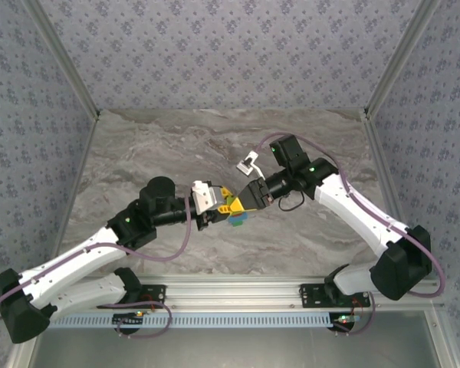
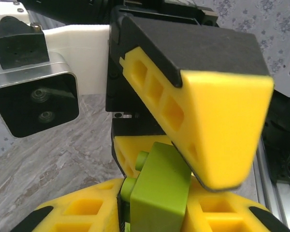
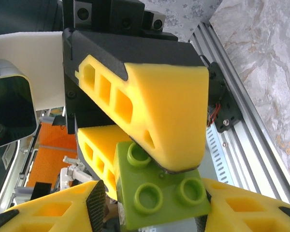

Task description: Assemble a carrot with lego

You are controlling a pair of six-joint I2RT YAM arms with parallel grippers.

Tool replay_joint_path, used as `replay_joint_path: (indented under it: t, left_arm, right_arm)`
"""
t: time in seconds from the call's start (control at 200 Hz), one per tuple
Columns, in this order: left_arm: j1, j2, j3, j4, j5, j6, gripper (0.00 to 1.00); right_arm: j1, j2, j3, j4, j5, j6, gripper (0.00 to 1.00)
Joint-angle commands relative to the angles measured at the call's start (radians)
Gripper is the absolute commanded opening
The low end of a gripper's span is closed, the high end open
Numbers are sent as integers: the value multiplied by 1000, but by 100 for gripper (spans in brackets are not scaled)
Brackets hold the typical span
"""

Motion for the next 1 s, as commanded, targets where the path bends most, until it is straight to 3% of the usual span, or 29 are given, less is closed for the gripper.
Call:
replay_joint_path:
  t: [0.0,0.515,0.745,0.994]
  left_arm:
    - [-3,-7,-1,38,-34,3,30]
    - [-3,-25,-8,39,-28,-1,30]
    - [-4,-36,-14,35,-29,-3,30]
    - [-3,-27,-13,34,-26,-1,30]
  right_arm:
    - [12,-26,-26,94,12,85,54]
    - [5,-32,-29,296,104,291,49]
    - [-28,-27,-48,323,115,319,39]
    - [-44,-46,-75,364,114,356,46]
